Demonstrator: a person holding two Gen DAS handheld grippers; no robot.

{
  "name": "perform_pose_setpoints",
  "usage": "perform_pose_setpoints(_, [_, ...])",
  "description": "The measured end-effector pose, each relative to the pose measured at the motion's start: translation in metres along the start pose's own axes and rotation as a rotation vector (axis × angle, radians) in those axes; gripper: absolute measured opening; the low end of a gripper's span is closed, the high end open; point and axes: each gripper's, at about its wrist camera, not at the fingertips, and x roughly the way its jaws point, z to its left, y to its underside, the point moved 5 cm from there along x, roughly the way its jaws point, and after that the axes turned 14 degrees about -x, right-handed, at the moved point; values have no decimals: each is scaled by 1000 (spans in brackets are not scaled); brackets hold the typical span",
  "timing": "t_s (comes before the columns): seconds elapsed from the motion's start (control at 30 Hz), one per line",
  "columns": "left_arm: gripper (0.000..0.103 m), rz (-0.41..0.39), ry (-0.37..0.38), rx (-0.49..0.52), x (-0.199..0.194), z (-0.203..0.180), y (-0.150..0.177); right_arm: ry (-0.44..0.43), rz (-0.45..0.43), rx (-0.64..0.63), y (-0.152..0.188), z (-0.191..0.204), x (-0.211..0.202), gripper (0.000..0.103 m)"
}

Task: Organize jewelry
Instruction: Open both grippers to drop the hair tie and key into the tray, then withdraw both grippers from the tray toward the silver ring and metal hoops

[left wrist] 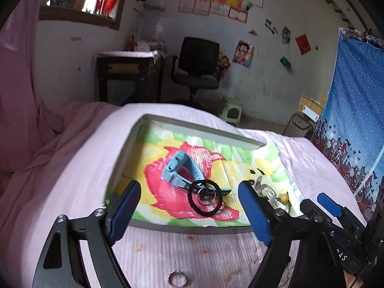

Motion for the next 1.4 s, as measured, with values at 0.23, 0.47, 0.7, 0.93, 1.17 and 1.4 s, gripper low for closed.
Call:
perform_pose_setpoints(0.23, [98, -67, -8, -6, -36, 13, 4, 6, -101, 5, -6, 6, -35, 93])
perform_pose_setpoints(0.47, [101, -119, -20, 5, -71, 24, 18, 9, -163, -22, -4, 16, -65, 101])
perform_pose_setpoints(0.7, [103, -168, -8, -11, -107, 32, 38, 2, -184, -78, 3, 31, -103, 102])
perform_pose_setpoints(0.93, [103, -193, -30, 22, -125, 38, 63, 11, -177, -108, 18, 35, -133, 102])
perform_pose_setpoints(1.17, [103, -195, -47, 42, -133, 47, 82, 12, -146, -133, 36, 39, -145, 102])
perform_pose_setpoints(1.4, [103, -158, -71, 51, -128, 62, 95, 17, -75, -142, 54, 45, -139, 102])
